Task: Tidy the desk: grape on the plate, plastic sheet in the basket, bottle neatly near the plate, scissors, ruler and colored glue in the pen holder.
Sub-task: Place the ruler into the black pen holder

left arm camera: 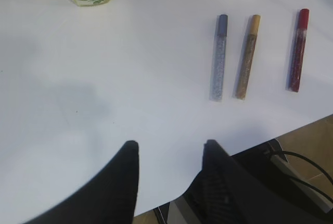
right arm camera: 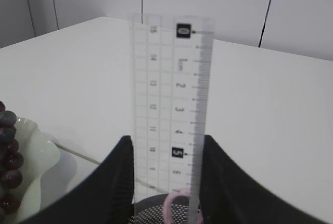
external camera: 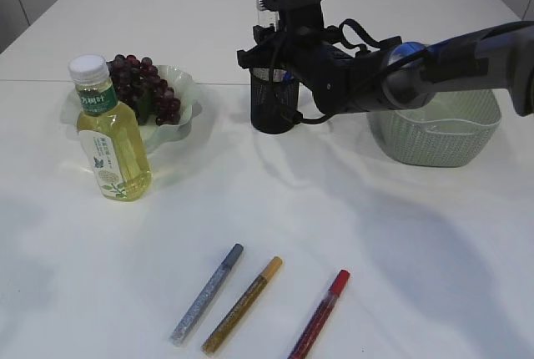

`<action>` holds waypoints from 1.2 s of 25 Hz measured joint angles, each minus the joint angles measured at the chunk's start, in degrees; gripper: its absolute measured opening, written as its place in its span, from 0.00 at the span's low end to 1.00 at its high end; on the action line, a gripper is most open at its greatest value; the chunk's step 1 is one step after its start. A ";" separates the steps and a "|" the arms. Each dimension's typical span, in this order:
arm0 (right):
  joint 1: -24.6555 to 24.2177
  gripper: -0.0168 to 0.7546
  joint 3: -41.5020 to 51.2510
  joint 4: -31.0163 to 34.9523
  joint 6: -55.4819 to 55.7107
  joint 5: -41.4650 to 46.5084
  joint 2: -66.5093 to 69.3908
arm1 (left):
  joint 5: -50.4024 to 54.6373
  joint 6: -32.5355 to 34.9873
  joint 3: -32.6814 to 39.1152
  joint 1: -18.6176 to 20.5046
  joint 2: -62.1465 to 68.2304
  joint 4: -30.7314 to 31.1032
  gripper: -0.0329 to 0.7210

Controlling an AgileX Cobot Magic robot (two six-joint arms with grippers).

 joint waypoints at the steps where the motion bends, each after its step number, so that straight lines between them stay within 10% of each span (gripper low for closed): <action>1: 0.00 0.41 0.00 0.00 0.00 0.00 0.00 | -0.09 0.00 0.00 0.00 0.00 -0.30 0.44; 30: 0.00 0.52 -2.68 -0.87 0.00 2.83 -0.91 | -0.57 0.00 0.00 0.00 0.00 0.00 0.44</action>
